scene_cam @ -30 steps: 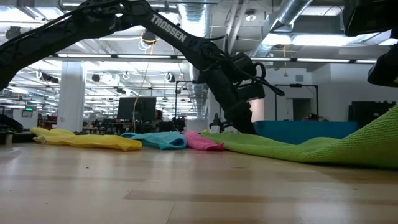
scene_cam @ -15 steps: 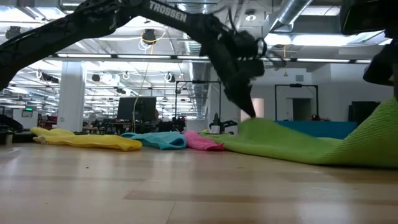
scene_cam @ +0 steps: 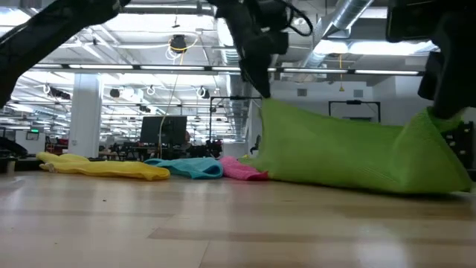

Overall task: Fold microfiber towels
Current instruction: Fold the green microfiber towel

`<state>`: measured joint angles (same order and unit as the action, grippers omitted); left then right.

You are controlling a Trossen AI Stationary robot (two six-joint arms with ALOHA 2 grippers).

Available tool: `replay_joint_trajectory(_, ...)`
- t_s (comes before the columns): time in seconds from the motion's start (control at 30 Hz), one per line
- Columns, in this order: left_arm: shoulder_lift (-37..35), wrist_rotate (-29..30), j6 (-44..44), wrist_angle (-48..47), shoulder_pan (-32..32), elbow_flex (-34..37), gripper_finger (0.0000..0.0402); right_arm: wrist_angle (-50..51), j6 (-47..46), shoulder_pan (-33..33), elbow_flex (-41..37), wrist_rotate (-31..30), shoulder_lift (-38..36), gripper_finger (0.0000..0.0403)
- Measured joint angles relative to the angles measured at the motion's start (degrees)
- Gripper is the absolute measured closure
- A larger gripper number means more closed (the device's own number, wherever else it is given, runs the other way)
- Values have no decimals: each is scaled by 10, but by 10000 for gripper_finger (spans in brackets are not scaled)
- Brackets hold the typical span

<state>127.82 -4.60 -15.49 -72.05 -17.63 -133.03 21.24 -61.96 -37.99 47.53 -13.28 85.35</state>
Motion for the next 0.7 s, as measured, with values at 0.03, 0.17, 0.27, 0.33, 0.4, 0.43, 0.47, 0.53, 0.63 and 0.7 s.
replay_joint_trajectory(0.03,-7,2,6,-19,0,0,401,-4,-1,0,0,0,0,376)
replay_joint_trajectory(0.17,-25,5,31,-94,2,1,401,-18,-13,0,0,0,0,376)
replay_joint_trajectory(0.27,-35,6,52,-140,7,1,401,-31,-17,-3,0,0,0,376)
replay_joint_trajectory(0.33,-39,8,64,-166,15,1,401,-43,-16,-6,0,0,0,376)
replay_joint_trajectory(0.4,-41,8,79,-175,26,1,401,-53,-16,-6,0,1,0,376)
replay_joint_trajectory(0.43,-41,9,90,-179,32,1,401,-57,-16,-6,0,1,0,376)
replay_joint_trajectory(0.47,-43,10,100,-180,39,1,401,-63,-16,-6,0,1,0,376)
replay_joint_trajectory(0.53,-48,20,114,-180,55,1,401,-73,-16,-6,0,1,0,376)
replay_joint_trajectory(0.63,-56,48,132,-180,84,1,401,-81,-23,-6,0,1,0,376)
replay_joint_trajectory(0.7,-63,62,138,-180,103,1,401,-87,-25,-6,0,0,0,376)
